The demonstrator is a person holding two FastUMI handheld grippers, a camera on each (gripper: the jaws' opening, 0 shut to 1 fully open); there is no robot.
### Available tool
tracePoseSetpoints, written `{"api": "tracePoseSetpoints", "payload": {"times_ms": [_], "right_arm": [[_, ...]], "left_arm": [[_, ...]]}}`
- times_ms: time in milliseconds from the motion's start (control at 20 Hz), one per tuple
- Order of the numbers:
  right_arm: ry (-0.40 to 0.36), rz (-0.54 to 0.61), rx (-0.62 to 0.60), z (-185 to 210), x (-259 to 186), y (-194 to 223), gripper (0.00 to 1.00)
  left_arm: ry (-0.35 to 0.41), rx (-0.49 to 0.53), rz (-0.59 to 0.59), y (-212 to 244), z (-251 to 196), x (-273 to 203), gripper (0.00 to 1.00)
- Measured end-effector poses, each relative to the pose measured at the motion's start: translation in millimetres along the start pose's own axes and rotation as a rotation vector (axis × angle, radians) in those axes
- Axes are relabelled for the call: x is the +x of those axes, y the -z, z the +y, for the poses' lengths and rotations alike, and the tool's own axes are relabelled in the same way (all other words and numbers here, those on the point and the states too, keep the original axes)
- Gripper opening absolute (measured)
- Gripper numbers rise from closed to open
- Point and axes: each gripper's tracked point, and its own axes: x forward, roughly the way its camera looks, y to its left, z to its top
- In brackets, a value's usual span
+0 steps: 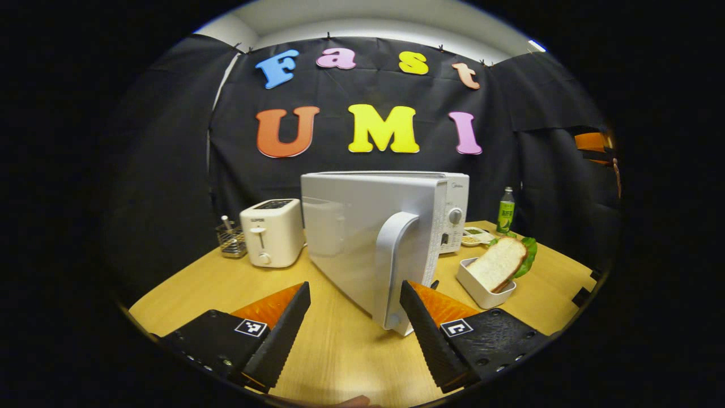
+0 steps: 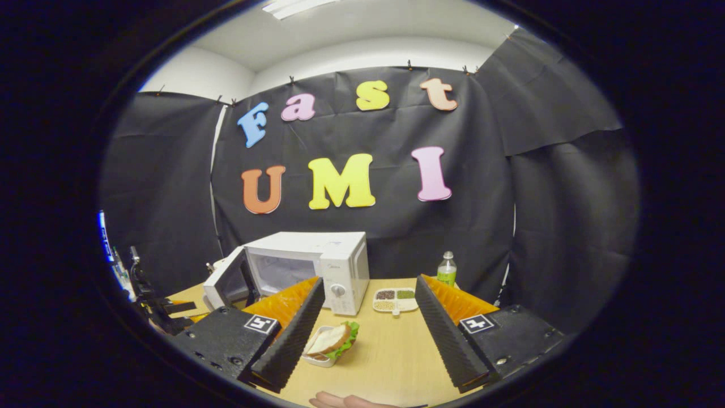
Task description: Open the microwave oven with the left hand, put the food in, and close the microwave oven.
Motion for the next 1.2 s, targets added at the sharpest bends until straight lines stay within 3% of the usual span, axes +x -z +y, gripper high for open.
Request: {"api": "tracePoseSetpoints", "payload": {"times_ms": [50, 100, 150, 200, 250, 400, 450, 500, 550, 600, 700, 750, 1050, 1100, 1150, 1200], "right_arm": [[0.008, 0.013, -0.008, -1.7, 6.1, 2.6, 0.95], [0.018, 0.023, -0.02, -3.6, 13.1, 3.7, 1.0], [0.027, 0.032, -0.031, -5.1, 18.8, 5.4, 0.94], [0.031, 0.044, -0.036, -6.1, 24.8, 6.7, 1.0], [0.028, 0.06, -0.037, -5.2, 29.7, 8.2, 0.94], [0.012, 0.12, -0.037, -4.6, 43.0, 10.9, 0.95], [0.003, 0.144, -0.032, -5.3, 48.3, 12.5, 1.0], [-0.017, 0.178, -0.028, -3.7, 54.2, 16.0, 0.95], [-0.041, 0.214, -0.024, -0.6, 60.4, 21.3, 1.0], [-0.061, 0.253, -0.019, 0.6, 67.0, 27.2, 0.95], [-0.101, 0.338, 0.0, -1.2, 80.7, 41.4, 0.95], [-0.124, 0.387, 0.015, -2.1, 87.4, 50.9, 1.0], [-0.279, 0.664, 0.162, 3.7, 123.8, 119.3, 0.99], [-0.292, 0.696, 0.187, 2.5, 129.3, 130.2, 0.87], [-0.312, 0.73, 0.216, 3.7, 134.1, 140.7, 0.87], [-0.346, 0.769, 0.254, 8.0, 135.5, 152.1, 0.96]], "left_arm": [[-0.036, -0.005, -0.007, -5.8, 10.0, -9.2, 0.95], [-0.06, -0.018, -0.02, -13.6, 17.1, -17.5, 0.95], [-0.066, -0.029, -0.037, -23.5, 20.9, -23.7, 0.95], [-0.075, -0.04, -0.049, -33.2, 25.5, -31.7, 0.95], [-0.076, -0.041, -0.068, -44.6, 28.4, -37.8, 0.95], [-0.091, -0.03, -0.108, -78.0, 40.8, -47.9, 0.95], [-0.098, -0.029, -0.125, -89.1, 44.6, -50.5, 0.95], [-0.11, -0.032, -0.146, -101.4, 49.5, -52.5, 0.95], [-0.12, -0.042, -0.161, -111.0, 51.9, -52.9, 0.95], [-0.118, -0.055, -0.17, -118.6, 52.4, -52.4, 0.95], [-0.115, -0.068, -0.193, -135.0, 49.7, -54.3, 0.95], [-0.121, -0.062, -0.213, -146.4, 51.6, -54.1, 0.95], [-0.187, 0.015, -0.289, -191.8, 46.2, -48.1, 0.95], [-0.184, 0.013, -0.285, -196.2, 42.0, -45.5, 0.95], [-0.172, 0.008, -0.28, -197.4, 33.3, -42.7, 0.95], [-0.155, 0.002, -0.28, -200.8, 24.6, -39.7, 0.95]]}}
